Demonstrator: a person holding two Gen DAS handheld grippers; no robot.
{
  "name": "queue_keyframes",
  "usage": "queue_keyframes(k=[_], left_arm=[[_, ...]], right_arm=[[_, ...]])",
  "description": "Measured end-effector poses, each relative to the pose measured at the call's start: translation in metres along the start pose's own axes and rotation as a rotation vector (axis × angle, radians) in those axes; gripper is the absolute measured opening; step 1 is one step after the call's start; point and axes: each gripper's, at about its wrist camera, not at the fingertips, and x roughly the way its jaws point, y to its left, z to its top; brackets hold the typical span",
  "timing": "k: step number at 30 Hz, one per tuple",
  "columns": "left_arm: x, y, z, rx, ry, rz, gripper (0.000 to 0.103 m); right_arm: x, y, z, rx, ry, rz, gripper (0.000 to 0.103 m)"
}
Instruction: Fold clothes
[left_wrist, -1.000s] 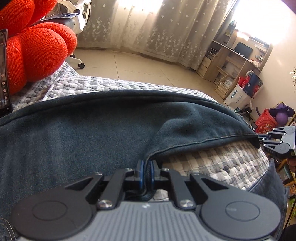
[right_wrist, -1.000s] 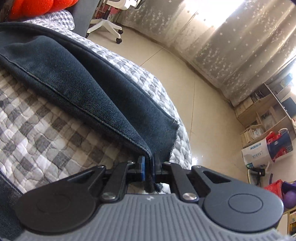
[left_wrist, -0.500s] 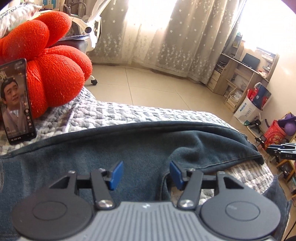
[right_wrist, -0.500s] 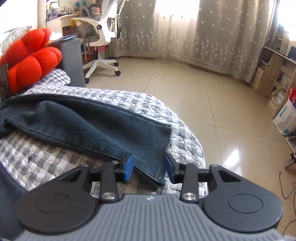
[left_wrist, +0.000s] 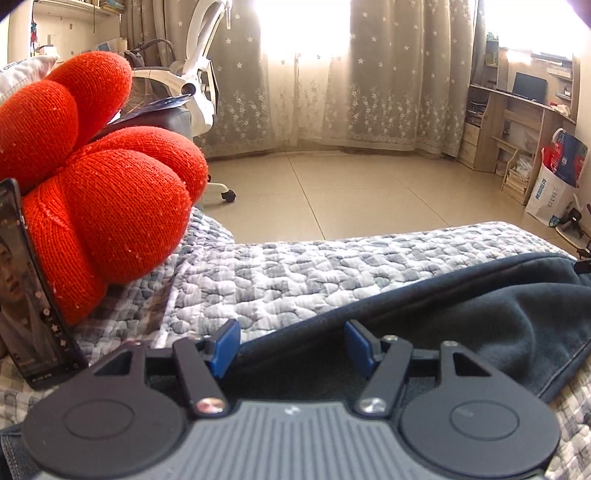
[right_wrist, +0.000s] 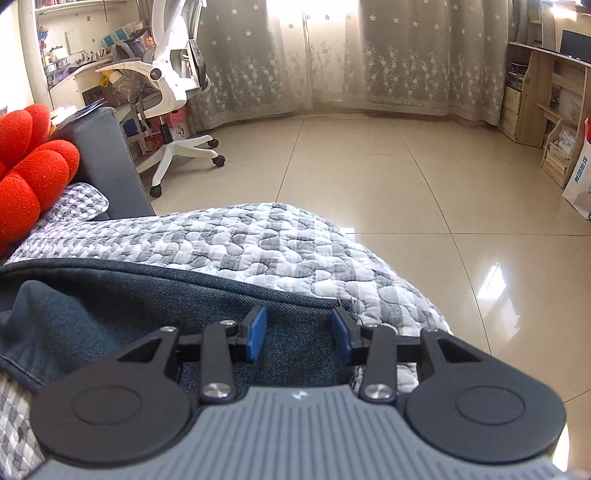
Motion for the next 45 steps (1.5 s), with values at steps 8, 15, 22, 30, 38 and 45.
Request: queue_keyframes(k=[8, 15, 22, 30, 38, 45], left_arm=[[0.005, 0.0, -0.006, -0.01, -0.013, -0.045, 0.017], [-0.007, 0.001, 0.006, -0.049, -0.059, -0.039, 0.009], [0.014, 0.006, 0.009, -0.072, -0.007, -0.027, 0.011], [0.013, 0.013, 0.008, -0.1, -0.03, -0.076, 0.017], [0.028, -0.013, 0.012, 0.029, 0.014, -0.086, 0.015], [0.01, -0.013, 0.021, 0.027, -0.056, -0.069, 0.006]], right_arm=[[-0.004, 0.013, 0.0, -0.053, -0.061, -0.039, 0.0], [-0.015, 0.016, 0.03, -0.143, -0.185, -0.2, 0.0], [-0.007, 0.001, 0.057, -0.042, -0.116, -0.096, 0.011], [-0.011, -0.013, 0.012, 0.008, -0.041, -0.044, 0.055], [-0.002, 0.002, 0.001, -0.036, -0.038, -0.046, 0.016], [-0.007, 0.008, 0.038, -0.141, -0.151, -0.117, 0.011]])
